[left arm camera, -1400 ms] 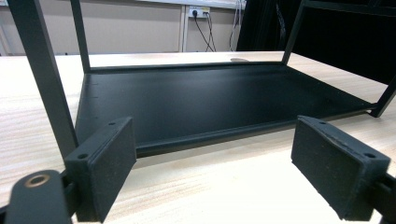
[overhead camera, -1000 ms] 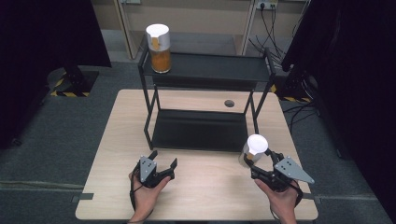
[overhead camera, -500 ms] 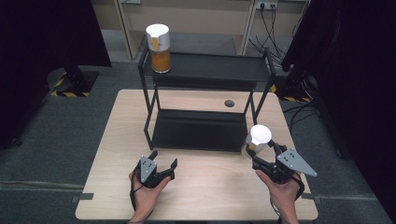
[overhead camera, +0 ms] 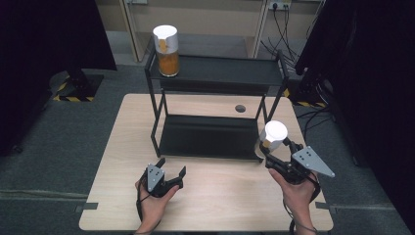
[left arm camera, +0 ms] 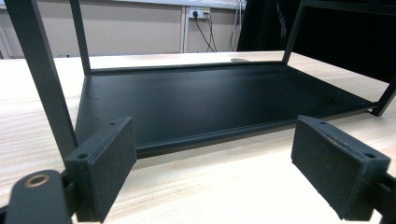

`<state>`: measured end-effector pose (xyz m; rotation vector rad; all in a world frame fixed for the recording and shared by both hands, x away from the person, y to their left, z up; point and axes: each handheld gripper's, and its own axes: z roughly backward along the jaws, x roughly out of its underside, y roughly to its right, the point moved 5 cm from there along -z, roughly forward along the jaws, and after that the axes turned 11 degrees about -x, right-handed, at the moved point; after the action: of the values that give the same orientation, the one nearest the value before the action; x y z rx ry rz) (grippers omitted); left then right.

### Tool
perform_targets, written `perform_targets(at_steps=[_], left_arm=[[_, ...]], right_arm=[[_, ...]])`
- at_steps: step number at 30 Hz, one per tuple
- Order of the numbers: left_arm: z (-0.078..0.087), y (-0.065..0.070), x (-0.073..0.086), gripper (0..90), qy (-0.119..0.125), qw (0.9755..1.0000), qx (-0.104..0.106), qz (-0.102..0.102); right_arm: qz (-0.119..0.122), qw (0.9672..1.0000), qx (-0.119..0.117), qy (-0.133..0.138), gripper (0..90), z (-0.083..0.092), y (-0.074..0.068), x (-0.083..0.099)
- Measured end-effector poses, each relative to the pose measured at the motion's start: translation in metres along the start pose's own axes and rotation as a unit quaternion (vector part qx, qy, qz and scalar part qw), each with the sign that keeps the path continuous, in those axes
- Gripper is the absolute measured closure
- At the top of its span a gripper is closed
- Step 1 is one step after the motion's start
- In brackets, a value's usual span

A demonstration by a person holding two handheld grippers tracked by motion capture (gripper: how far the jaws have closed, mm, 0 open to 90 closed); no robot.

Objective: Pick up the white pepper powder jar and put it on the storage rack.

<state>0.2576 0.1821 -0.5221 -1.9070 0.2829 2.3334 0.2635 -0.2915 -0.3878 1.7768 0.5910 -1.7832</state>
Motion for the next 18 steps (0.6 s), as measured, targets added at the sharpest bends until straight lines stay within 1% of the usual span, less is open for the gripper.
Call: perform_targets(at_steps=[18], left_arm=[[0.000, 0.000, 0.000, 13.6, 0.000, 1.0000, 0.000, 0.000]], right_arm=[[0.002, 0.9997, 0.008, 0.021, 30.5, -0.011, 0.000, -0.024]])
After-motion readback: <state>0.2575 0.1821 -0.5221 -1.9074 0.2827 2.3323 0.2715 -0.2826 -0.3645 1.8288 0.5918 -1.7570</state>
